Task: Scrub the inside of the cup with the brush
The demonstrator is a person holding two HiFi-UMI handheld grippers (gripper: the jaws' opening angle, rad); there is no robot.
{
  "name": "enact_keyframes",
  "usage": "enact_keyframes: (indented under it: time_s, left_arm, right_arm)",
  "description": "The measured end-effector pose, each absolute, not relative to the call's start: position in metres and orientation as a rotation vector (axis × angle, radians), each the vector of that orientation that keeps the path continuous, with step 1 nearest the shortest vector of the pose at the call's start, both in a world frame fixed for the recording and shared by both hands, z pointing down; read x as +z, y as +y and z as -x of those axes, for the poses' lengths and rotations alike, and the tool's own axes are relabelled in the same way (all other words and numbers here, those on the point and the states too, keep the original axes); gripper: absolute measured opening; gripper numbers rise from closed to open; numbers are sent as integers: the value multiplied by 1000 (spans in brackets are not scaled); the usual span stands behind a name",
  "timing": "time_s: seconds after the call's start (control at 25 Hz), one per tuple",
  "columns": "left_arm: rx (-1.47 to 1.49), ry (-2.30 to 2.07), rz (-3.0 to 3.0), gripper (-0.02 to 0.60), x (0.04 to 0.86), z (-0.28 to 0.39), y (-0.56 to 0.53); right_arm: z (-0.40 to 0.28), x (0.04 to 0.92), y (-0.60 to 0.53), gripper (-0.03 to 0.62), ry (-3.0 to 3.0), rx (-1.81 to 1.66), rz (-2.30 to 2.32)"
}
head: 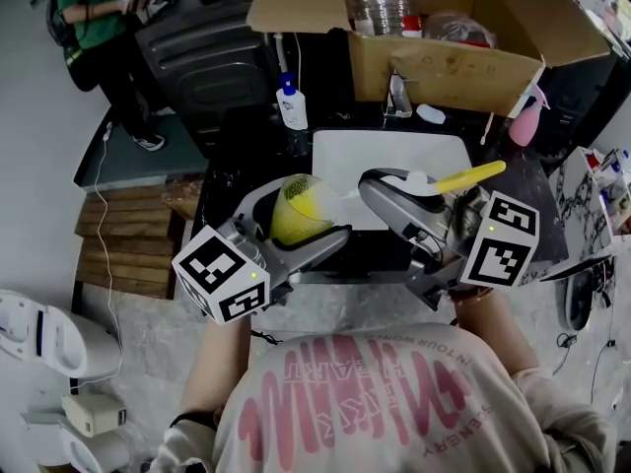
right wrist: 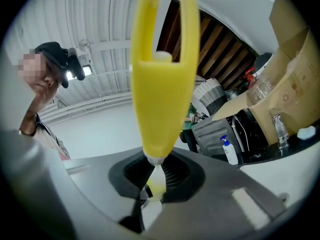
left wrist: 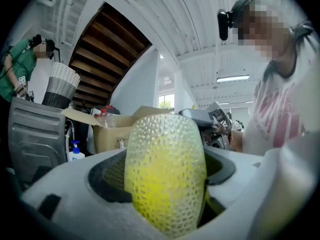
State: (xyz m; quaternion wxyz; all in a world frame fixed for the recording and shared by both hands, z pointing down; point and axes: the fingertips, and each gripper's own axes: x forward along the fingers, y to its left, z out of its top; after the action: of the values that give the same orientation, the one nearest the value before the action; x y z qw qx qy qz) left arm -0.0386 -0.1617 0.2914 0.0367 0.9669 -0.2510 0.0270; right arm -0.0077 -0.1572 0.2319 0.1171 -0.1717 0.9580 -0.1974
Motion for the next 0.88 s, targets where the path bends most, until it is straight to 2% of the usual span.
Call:
enact_keyframes:
  time_s: [0.32, 0.88]
  left_arm:
    - [81, -510, -3067, 385, 286, 27, -138]
    - [52, -349, -3083, 385, 284, 16, -123]
  right_arm:
    - [3, 227, -157, 54, 2780, -593, 460]
    - [-2, 224, -158, 58, 2759, -619, 431]
